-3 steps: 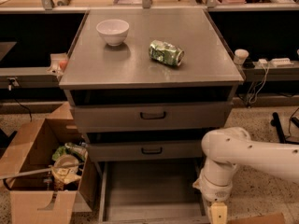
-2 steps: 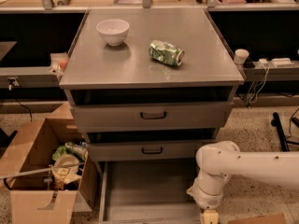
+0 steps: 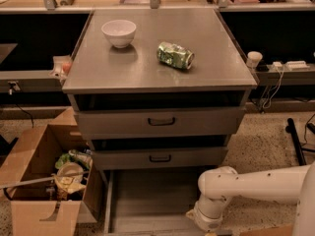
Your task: Close bottom drawer
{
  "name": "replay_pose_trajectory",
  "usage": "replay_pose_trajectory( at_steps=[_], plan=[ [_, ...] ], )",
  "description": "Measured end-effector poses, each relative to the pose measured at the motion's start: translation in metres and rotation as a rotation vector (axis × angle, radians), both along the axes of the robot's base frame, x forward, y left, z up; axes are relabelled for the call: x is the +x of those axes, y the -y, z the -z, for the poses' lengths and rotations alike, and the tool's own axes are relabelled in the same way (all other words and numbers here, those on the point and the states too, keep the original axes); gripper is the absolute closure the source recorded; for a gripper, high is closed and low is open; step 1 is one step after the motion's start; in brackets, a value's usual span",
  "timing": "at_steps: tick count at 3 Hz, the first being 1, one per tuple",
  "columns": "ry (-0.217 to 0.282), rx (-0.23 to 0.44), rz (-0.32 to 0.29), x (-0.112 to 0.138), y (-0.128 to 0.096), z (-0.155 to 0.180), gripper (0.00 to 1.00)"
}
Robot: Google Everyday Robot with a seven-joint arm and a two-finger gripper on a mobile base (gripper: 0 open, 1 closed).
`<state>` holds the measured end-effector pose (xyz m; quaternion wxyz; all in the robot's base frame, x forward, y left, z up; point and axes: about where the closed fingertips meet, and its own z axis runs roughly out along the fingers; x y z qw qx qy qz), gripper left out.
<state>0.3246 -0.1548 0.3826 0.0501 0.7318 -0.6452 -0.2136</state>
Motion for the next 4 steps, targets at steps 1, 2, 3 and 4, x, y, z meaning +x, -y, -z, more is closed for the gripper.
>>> replay_pose_trajectory(
  at_steps=[1, 2, 3, 4],
  plan=[
    [0.002, 0.004, -0.002, 0.001, 0.0, 0.003, 0.0],
    [0.002, 0.041, -0.023, 0.003, -0.004, 0.034, 0.0],
    [0.03, 0.112, -0.093, 0.006, -0.023, 0.083, 0.19],
    [0.057, 0.141, -0.08, 0.011, -0.018, 0.131, 0.42]
  ],
)
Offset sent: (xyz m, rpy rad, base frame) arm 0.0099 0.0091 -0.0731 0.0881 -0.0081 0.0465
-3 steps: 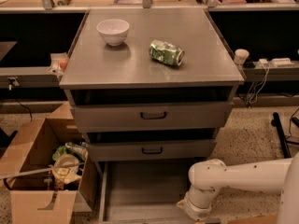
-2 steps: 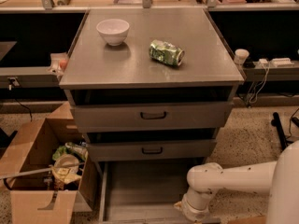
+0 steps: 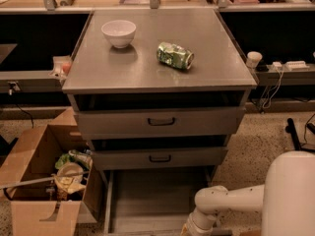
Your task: Close bottom drawer
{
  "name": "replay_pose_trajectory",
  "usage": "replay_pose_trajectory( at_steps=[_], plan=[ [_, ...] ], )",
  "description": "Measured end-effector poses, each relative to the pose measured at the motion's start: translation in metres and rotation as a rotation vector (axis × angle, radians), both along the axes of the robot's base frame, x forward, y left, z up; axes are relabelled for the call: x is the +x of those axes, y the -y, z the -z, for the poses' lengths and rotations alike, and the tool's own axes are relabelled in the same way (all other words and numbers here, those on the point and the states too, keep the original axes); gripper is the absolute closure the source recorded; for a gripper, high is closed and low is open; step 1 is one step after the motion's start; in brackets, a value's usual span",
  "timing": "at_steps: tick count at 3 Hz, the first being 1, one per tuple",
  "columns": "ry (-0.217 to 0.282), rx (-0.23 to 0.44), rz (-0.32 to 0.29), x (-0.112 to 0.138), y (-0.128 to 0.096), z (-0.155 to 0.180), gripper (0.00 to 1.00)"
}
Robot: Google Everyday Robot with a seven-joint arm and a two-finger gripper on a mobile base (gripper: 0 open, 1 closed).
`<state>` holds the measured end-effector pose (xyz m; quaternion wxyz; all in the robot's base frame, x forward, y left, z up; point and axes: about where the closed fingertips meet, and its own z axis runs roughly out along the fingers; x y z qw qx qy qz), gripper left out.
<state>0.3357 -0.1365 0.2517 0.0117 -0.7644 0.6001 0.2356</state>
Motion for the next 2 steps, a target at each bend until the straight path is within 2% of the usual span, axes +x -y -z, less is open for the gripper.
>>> replay_pose_trajectory(
  at_steps=[1, 2],
  plan=[
    [-0.008, 0.002, 0.002, -0.0042, -0.0028, 0.0068, 0.73],
    [-0.005, -0.007, 0.0, -0.0059, -0.0032, 0.0072, 0.96]
  ],
)
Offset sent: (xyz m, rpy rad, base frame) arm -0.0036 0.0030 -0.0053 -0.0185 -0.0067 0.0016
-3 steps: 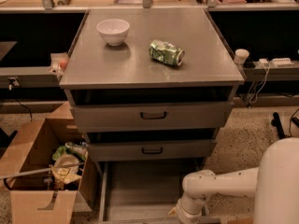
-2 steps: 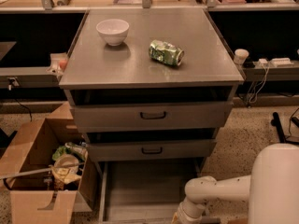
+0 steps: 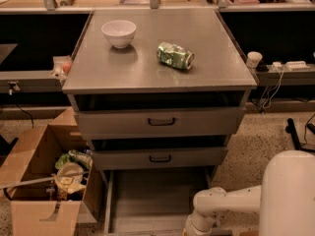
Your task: Close bottom drawer
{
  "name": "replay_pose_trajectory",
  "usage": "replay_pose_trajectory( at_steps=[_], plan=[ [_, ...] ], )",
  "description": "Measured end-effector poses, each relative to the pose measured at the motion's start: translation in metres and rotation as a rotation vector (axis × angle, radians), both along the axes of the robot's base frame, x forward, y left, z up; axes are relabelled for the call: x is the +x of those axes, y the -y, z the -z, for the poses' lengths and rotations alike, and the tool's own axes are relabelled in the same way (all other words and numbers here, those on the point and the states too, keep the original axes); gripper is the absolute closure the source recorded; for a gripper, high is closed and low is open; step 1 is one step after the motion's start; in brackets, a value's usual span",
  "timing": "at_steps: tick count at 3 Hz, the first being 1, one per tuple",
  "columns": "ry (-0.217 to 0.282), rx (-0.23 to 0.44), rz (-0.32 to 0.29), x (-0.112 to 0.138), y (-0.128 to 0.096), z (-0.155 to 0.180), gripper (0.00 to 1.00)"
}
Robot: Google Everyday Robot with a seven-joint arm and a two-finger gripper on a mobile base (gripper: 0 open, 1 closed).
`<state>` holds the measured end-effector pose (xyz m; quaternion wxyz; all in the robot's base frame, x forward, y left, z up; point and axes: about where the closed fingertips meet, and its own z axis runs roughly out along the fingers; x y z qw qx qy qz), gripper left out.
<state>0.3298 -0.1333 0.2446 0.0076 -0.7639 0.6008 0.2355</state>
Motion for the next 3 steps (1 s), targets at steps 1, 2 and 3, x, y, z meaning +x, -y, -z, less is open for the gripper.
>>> replay_pose_trajectory(
  at_steps=[1, 2, 3],
  plan=[
    [0.047, -0.03, 0.069, -0.009, 0.03, 0.032, 1.0],
    [0.104, -0.043, 0.123, -0.003, 0.049, 0.062, 1.0],
    [0.149, -0.044, 0.145, 0.011, 0.055, 0.082, 1.0]
  ],
)
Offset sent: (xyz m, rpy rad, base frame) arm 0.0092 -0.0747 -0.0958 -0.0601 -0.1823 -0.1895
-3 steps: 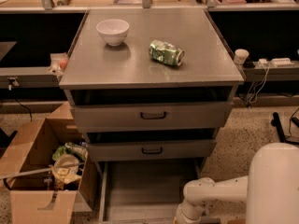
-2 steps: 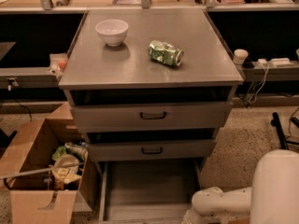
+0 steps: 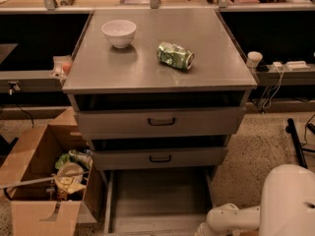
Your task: Close bottom drawer
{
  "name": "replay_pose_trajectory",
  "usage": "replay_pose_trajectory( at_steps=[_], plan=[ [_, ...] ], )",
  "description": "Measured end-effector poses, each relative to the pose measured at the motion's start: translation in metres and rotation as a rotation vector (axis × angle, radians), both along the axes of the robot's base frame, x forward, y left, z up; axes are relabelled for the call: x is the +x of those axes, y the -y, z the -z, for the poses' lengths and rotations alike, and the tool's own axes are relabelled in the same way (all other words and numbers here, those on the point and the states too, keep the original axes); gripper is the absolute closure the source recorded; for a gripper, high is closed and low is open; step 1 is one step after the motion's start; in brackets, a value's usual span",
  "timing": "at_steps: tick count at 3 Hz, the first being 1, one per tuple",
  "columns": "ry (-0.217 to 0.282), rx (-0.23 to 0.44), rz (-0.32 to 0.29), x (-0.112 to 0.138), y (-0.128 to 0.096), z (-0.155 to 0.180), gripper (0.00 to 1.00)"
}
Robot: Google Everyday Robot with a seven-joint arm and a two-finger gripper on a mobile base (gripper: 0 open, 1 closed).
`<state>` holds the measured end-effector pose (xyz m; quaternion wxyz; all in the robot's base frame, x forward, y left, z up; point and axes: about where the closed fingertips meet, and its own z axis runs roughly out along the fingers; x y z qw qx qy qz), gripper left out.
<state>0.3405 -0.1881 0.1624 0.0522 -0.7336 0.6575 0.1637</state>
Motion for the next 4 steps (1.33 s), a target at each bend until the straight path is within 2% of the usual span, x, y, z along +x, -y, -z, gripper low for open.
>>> replay_pose_trajectory(
  at_steps=[4],
  plan=[
    [0.089, 0.015, 0.011, 0.028, -0.016, 0.008, 1.0]
  ],
)
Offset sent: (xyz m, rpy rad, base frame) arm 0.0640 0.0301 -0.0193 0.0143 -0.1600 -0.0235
